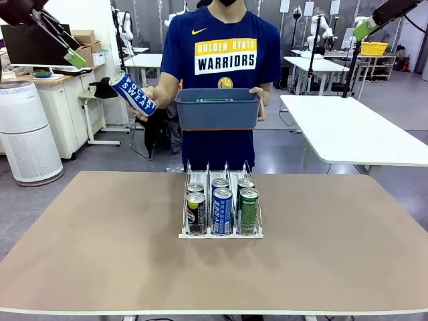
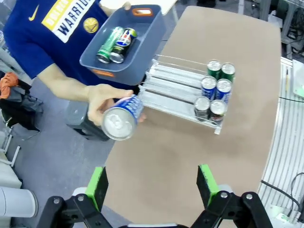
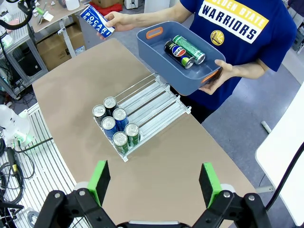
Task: Fill the beverage cans into the dispenser.
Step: Pick up the Ionic drink handed by the human, then place the picked Ionic drink in the line of the Automatic Can Dispenser with the same cans.
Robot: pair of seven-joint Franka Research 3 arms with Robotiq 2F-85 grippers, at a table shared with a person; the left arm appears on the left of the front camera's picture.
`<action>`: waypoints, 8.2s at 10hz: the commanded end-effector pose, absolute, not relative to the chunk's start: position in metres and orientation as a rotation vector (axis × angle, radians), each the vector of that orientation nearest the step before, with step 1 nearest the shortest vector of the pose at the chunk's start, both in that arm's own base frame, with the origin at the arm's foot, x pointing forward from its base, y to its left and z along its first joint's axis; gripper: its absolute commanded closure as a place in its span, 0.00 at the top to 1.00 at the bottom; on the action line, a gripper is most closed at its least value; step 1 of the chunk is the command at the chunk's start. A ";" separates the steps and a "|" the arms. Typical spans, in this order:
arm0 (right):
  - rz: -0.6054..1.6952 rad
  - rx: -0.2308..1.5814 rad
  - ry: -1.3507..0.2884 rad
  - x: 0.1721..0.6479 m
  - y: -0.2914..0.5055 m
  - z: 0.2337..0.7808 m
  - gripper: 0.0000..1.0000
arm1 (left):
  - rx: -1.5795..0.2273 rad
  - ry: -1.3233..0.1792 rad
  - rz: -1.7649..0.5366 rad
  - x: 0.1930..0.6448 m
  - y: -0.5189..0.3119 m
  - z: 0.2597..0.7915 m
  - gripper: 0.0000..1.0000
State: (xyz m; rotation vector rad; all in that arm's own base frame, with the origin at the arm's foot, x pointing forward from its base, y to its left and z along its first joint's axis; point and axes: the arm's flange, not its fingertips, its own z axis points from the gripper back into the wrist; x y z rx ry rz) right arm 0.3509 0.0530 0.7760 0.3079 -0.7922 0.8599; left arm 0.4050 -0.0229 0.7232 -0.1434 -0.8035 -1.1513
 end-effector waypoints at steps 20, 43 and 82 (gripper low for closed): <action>0.861 0.308 -0.792 0.350 0.053 0.776 1.00 | -0.176 -0.831 -1.190 0.490 -0.014 0.669 1.00; 0.861 0.308 -0.792 0.350 0.053 0.776 1.00 | -0.286 -0.790 -1.182 0.520 -0.027 0.630 0.47; 0.861 0.308 -0.792 0.350 0.053 0.776 1.00 | -0.290 -0.745 -1.170 0.520 -0.022 0.627 0.00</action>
